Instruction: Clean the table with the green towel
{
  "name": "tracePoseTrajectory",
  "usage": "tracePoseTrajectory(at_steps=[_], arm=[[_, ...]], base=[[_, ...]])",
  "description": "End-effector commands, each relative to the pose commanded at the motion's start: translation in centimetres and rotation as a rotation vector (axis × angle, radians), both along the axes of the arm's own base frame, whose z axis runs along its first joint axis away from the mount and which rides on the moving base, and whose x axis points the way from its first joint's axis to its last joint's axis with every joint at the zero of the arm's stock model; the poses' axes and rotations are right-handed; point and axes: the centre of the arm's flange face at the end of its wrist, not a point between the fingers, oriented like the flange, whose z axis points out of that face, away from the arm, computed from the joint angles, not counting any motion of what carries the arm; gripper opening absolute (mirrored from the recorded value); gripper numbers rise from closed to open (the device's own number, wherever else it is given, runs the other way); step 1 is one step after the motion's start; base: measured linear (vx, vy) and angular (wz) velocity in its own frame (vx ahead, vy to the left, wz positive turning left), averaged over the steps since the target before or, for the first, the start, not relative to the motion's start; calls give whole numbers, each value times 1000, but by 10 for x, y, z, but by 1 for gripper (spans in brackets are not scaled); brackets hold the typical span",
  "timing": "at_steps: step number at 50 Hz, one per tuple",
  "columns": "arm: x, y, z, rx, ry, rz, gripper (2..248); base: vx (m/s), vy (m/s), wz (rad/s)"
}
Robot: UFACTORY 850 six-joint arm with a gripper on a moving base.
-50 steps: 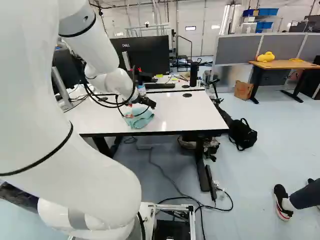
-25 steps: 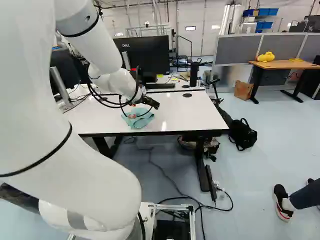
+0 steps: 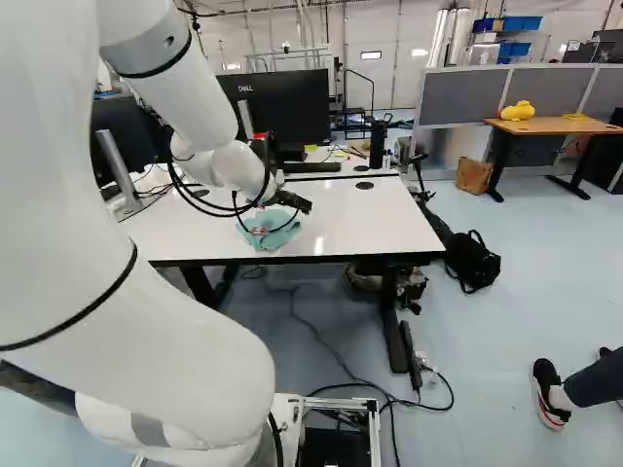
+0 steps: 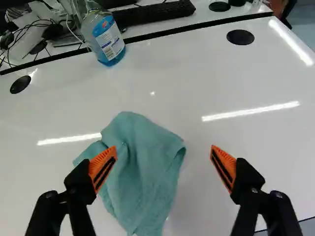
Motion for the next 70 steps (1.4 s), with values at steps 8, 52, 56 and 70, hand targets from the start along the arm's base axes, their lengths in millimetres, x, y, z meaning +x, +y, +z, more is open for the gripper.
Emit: tracePoseTrajectory(at_steps=[8, 52, 56, 70], arm=[[-7, -1, -5, -10, -24, 2, 247], [-68, -9, -45, -82, -226, 32, 247], [-75, -10, -49, -87, -246, 36, 247], [-95, -11, -59, -102, -306, 50, 247]], base=[[0, 0, 0], [0, 0, 0], [0, 0, 0], [0, 0, 0]])
